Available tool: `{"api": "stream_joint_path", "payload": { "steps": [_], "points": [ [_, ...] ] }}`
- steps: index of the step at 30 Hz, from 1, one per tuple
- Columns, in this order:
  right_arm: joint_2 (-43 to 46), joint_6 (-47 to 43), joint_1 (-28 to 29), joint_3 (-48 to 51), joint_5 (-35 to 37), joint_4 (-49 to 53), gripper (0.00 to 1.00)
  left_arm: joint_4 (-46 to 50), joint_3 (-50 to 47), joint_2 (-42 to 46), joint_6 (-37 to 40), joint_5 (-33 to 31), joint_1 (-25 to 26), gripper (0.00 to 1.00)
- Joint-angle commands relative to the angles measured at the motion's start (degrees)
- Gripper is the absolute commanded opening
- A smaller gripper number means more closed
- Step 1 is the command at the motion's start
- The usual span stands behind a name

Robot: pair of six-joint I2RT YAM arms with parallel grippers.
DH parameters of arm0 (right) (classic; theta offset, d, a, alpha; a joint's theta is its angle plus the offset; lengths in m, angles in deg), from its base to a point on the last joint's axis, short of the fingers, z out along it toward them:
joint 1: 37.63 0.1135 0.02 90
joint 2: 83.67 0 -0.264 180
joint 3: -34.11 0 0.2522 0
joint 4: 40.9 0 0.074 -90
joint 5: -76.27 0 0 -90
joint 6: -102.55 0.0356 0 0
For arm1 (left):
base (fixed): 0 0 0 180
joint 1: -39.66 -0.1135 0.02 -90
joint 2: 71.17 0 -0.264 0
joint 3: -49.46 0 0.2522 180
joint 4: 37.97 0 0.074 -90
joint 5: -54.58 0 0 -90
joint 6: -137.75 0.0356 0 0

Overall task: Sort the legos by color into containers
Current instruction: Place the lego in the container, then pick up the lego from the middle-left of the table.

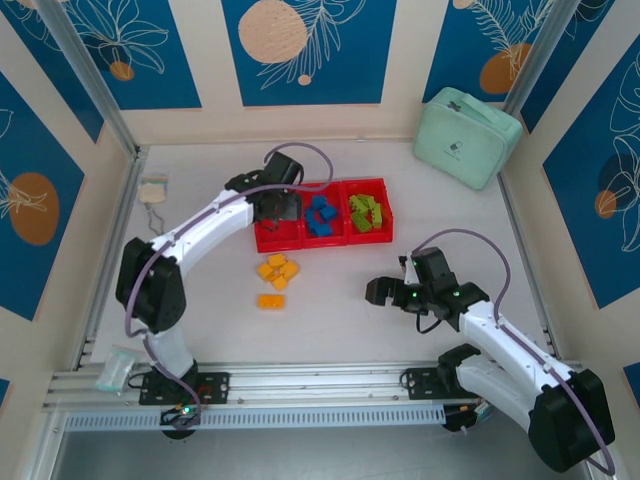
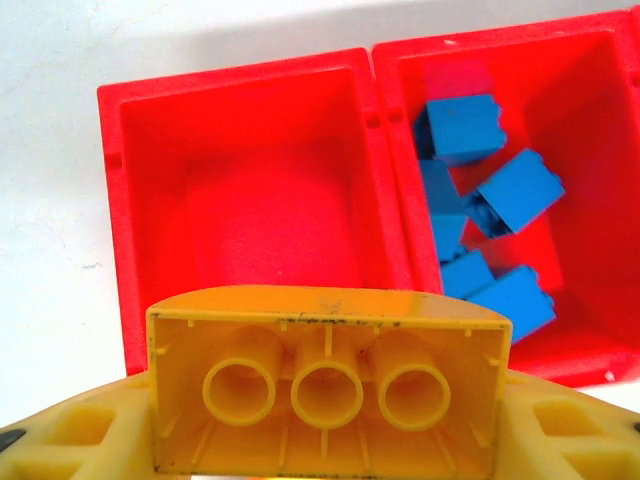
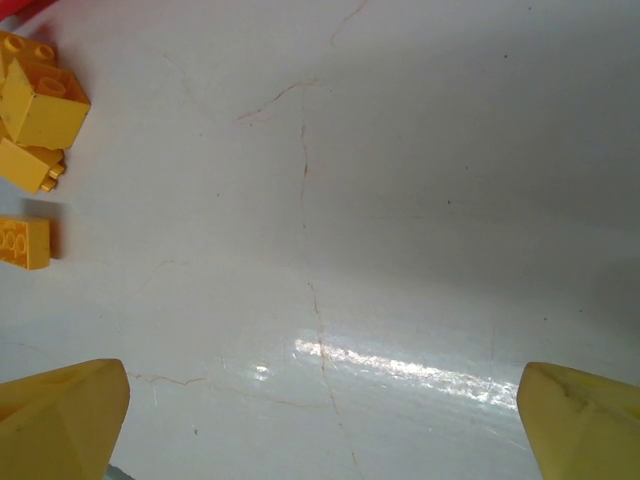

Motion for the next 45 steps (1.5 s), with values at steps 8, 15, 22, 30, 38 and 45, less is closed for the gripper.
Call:
{"api": "stream_joint_path", "payload": {
  "steps": [8, 15, 22, 30, 38, 45],
  "points": [
    [-5.81, -2.89, -0.59, -1.05, -5.15, -3.82, 1.00, 2.60, 5.87, -8.99, 1.17, 4.17, -2.14, 0.47],
    [-10.99, -4.38, 0.32, -7.73, -9.38, -1.66, 0.99, 1.32, 3.71, -6.38, 0.14, 3.30, -2.30, 0.68],
    [-11.99, -3.42, 2.83, -9.57, -10.57, -1.45, 0.99, -0.63, -2.90, 0.79, -0.17, 3.89, -2.23, 0.79],
    [-11.83, -1.48, 4.05, -8.72, -9.26, -3.00, 0.99, -5.72, -18.14, 15.95, -1.83, 6.65, 0.66, 0.90],
    [-19.46, -3.82, 5.63, -15.48, -10.32, -1.63, 0.99, -2.61, -34.38, 30.36, -10.27, 1.69, 6.16, 0.99],
    [-23.62, -3.02, 10.67, -19.43, -7.47, -1.11, 0.99, -5.34, -46.29, 38.44, -17.82, 0.55, 10.70, 0.99]
  ]
}}
